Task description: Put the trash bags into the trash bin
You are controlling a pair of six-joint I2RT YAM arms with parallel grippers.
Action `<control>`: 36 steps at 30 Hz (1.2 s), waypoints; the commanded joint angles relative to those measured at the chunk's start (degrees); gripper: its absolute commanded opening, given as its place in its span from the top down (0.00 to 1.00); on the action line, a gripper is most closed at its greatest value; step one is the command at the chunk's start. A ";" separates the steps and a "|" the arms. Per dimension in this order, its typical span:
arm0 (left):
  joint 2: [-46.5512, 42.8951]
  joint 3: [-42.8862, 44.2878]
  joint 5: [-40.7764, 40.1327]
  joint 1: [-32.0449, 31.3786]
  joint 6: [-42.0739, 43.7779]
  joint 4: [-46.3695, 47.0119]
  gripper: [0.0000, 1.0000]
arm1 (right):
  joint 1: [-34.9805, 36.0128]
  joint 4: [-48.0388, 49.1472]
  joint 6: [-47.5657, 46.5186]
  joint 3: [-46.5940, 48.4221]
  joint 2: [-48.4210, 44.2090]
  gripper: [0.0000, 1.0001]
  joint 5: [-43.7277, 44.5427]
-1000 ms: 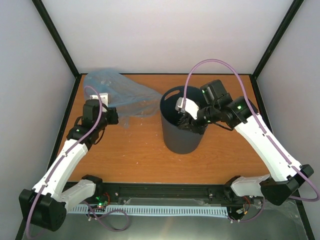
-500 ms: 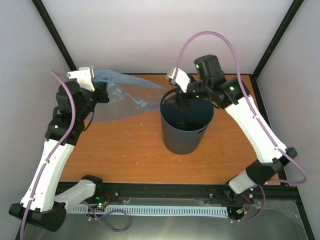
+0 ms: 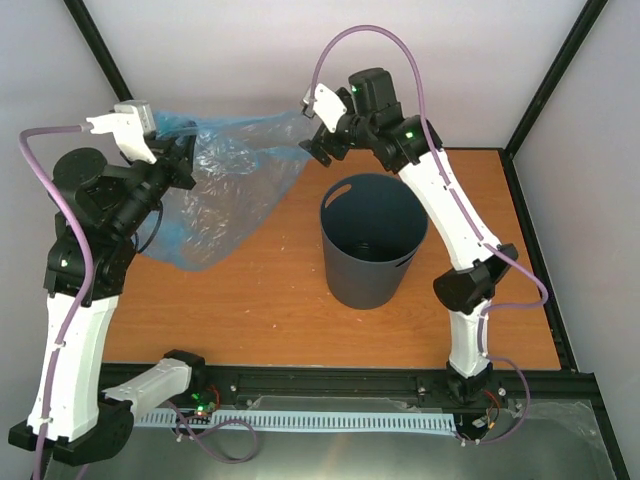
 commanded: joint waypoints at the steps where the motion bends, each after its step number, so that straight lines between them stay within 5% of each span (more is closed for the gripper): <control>1: -0.05 2.59 2.68 0.22 0.25 -3.93 0.99 | -1.17 4.50 3.61 4.88 3.94 0.01 3.47; 7: -0.61 3.53 8.92 0.24 2.62 -4.11 0.99 | -5.03 6.22 11.96 6.62 6.83 0.00 -13.52; 18: -4.11 4.37 13.60 0.19 3.66 -6.03 0.99 | 0.24 -2.03 3.08 3.97 8.38 0.03 -30.23; 21: -5.51 3.93 14.76 0.24 3.35 -6.21 0.99 | 1.64 -1.77 2.10 1.76 6.46 0.18 -32.01; 24: -7.08 3.52 13.33 0.24 3.09 -6.60 0.99 | 1.84 -1.12 3.63 1.69 5.07 0.64 -32.86; 27: -8.28 2.75 10.13 0.24 3.16 -7.83 0.99 | 1.80 -1.03 4.17 0.91 2.72 0.96 -31.11; 36: -9.72 -2.25 2.00 0.24 2.85 -9.35 0.99 | 0.60 3.27 10.07 -4.45 -10.13 0.97 -22.56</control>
